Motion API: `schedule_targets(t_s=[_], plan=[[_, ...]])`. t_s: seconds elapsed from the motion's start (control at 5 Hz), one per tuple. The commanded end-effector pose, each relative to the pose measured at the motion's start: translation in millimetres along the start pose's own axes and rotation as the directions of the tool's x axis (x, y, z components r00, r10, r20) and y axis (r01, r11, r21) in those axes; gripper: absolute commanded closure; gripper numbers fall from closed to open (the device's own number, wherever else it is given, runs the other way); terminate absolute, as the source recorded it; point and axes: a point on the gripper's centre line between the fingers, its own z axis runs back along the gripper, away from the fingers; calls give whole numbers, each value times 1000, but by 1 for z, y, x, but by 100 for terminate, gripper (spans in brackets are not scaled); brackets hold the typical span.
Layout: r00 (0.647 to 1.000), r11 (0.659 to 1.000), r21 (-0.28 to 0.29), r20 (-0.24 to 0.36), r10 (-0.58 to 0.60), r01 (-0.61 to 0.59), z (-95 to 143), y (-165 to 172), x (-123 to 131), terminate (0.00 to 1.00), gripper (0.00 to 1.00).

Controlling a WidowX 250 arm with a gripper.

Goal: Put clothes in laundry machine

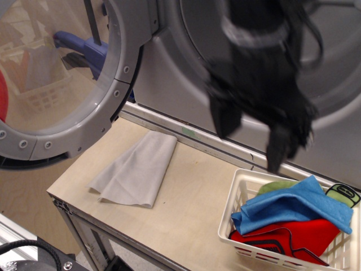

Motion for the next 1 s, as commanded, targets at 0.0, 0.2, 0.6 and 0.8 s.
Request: schedule_targets(t_s=[0.0,0.2,0.6,0.8], plan=[[997,1000,1,80,10,-10,-51,-23,41,0,0],[997,1000,-5,79,7,-6,-76,-34,45,0,0],[999,997,72,27,-22,20,-124,-24,45,0,0],[999,993,113,24,-31,28,-136,-14,46,0,0]])
